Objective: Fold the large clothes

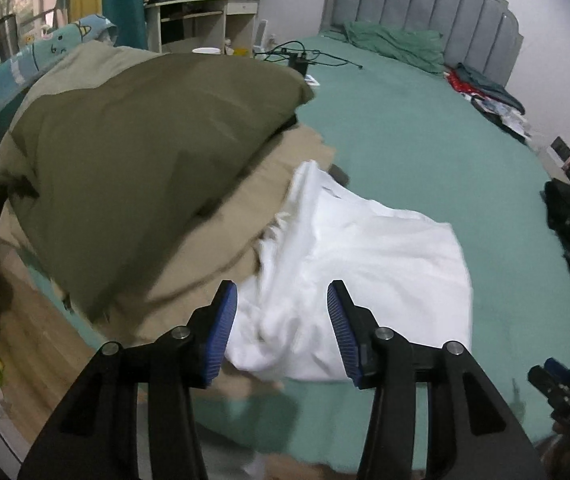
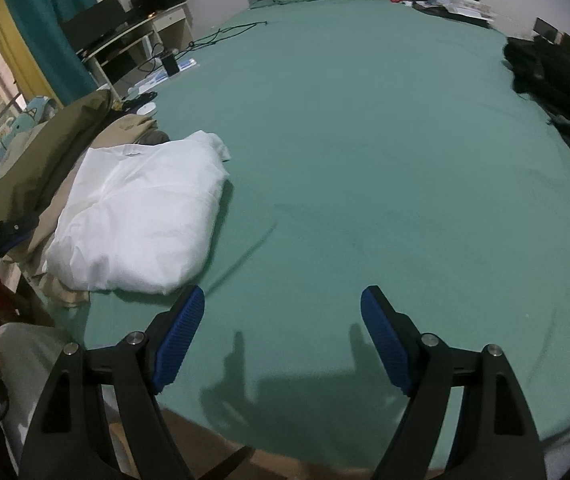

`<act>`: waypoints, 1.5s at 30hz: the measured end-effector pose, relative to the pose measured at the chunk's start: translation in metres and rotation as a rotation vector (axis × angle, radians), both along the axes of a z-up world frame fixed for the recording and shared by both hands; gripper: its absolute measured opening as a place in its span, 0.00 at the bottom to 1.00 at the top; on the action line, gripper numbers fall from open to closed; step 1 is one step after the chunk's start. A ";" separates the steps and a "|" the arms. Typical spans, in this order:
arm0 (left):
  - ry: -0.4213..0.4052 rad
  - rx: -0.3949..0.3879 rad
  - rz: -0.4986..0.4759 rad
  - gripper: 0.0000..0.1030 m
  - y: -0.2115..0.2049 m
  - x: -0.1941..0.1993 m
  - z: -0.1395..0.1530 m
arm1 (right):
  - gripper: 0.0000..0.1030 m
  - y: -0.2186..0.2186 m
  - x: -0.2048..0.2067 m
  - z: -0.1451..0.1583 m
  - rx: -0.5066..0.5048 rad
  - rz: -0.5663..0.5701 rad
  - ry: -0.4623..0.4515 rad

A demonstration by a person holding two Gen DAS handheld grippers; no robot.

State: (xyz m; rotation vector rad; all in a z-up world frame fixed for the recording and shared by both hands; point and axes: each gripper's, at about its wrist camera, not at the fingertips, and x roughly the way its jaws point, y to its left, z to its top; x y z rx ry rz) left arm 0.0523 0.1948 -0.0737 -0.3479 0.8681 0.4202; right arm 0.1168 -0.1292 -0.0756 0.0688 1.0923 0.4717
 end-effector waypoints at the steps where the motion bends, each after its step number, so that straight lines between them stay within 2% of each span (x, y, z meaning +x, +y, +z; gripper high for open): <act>1: -0.008 -0.015 0.003 0.48 -0.007 -0.004 0.004 | 0.78 -0.005 -0.003 0.001 0.003 -0.005 -0.001; 8: -0.081 -0.055 -0.015 0.48 -0.050 -0.026 0.022 | 0.78 -0.049 -0.021 0.009 0.010 -0.058 -0.008; 16: -0.148 -0.051 -0.068 0.48 -0.096 -0.053 0.042 | 0.78 -0.091 -0.037 0.036 0.030 -0.125 -0.066; 21: -0.172 0.011 -0.135 0.49 -0.123 -0.059 0.064 | 0.79 -0.104 -0.046 0.056 0.018 -0.131 -0.113; 25: -0.194 0.035 -0.157 0.49 -0.137 -0.061 0.082 | 0.88 -0.112 -0.052 0.078 0.017 -0.134 -0.161; 37: -0.324 0.080 -0.250 0.49 -0.168 -0.072 0.139 | 0.90 -0.123 -0.070 0.144 0.036 -0.136 -0.328; 45: -0.432 0.152 -0.298 0.49 -0.190 -0.084 0.175 | 0.90 -0.130 -0.081 0.179 0.028 -0.147 -0.426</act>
